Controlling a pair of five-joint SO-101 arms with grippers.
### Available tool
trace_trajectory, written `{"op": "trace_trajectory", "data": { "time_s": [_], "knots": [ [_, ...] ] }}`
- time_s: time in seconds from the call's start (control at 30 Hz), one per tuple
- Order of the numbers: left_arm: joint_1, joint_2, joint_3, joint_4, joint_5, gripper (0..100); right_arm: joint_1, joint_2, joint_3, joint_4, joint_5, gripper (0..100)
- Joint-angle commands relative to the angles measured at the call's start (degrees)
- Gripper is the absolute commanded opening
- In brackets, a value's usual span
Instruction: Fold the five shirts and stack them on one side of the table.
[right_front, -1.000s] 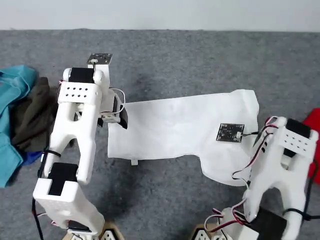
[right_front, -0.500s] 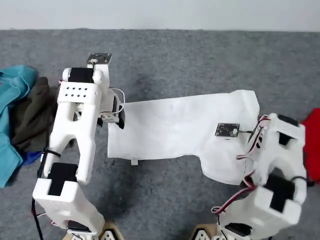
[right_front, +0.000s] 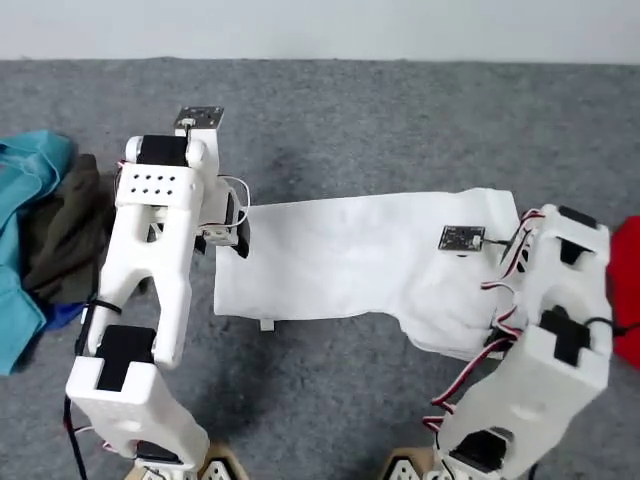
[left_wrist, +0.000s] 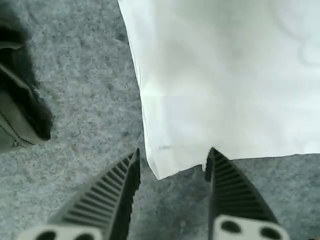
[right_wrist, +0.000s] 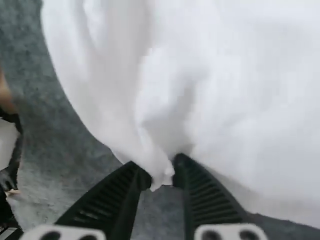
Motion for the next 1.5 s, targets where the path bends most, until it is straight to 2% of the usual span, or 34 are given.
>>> {"op": "trace_trajectory", "data": {
  "time_s": [0.0,0.17,0.53,0.6,0.73,0.93,1.13,1.27,1.33,1.47],
  "knots": [
    [0.53,-3.25,-0.31,1.67,0.53,20,-0.31,1.98,-3.43,1.63,-0.79,3.2],
    [0.53,-3.25,-0.31,1.67,0.53,20,-0.48,2.33,-7.82,2.86,-5.45,0.9],
    [0.53,-3.25,-0.04,1.67,0.53,20,-3.12,2.33,-22.33,13.58,-5.98,0.9],
    [0.53,-3.25,-0.04,1.67,0.53,20,-4.53,2.86,-24.53,12.97,-8.97,0.9],
    [0.53,-3.25,-0.04,1.67,0.53,20,-7.96,2.95,-25.93,5.76,-16.0,0.9],
    [0.53,-3.25,-0.04,1.67,0.53,20,-10.77,2.95,-25.93,-7.87,-22.51,0.9],
    [0.53,-3.25,-0.04,1.67,0.53,20,-10.68,3.03,-25.93,-17.01,-25.41,0.9],
    [0.53,-3.25,-0.04,1.67,0.53,20,-10.15,3.03,-25.85,-18.15,-25.41,1.7],
    [0.53,-3.25,-0.04,1.67,0.53,20,-10.15,2.95,-26.02,-17.54,-25.49,5.9],
    [0.62,-3.25,-0.04,1.67,0.53,20,-10.07,2.77,-26.02,-16.84,-25.76,22.2]
  ]
}}
